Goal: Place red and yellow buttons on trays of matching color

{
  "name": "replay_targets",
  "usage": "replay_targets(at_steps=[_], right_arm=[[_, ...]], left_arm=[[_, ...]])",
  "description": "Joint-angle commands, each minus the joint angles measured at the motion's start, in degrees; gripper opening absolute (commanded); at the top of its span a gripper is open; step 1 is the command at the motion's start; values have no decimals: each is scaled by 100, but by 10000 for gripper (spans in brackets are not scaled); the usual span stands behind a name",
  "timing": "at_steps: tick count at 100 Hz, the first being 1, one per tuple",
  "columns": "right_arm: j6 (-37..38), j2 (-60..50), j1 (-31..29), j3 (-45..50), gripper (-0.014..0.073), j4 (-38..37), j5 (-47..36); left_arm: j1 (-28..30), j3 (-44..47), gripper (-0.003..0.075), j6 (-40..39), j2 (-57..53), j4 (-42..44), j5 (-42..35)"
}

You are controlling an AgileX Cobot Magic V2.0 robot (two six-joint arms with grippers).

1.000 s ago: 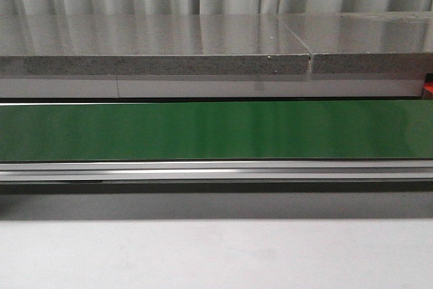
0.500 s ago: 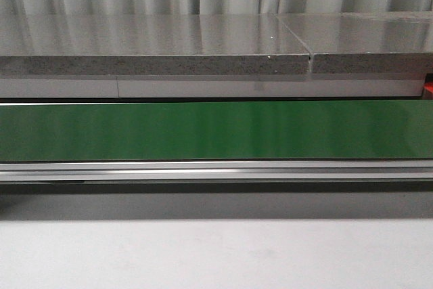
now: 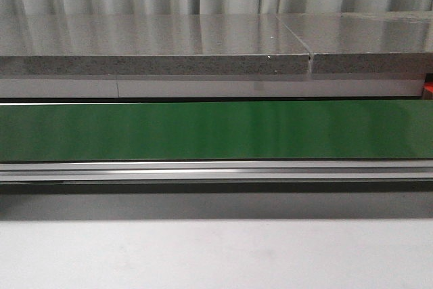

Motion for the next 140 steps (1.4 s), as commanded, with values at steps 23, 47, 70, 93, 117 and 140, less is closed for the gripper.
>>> replay_targets(at_steps=[23, 47, 70, 93, 117, 140], right_arm=[[-2, -64, -20, -86, -66, -40, -434], [-2, -64, -20, -86, -66, -40, -434], [-2, -64, -20, -86, -66, -40, -434], [-2, -64, -20, -86, -66, -40, -434], [-2, -64, -20, -86, -66, -40, -434], [-2, -64, -20, -86, -66, -40, -434]], left_arm=[[19, -1281, 9, -58, 1321, -26, 282], [19, -2039, 501, -58, 2080, -26, 787], [269, -2684, 431, -827, 2708, 23, 1661], [1101, -3255, 429, -865, 3463, -460, 2908], [1919, -3341, 429, -865, 4062, -903, 3417], [2420, -3341, 429, -865, 4567, -903, 3604]])
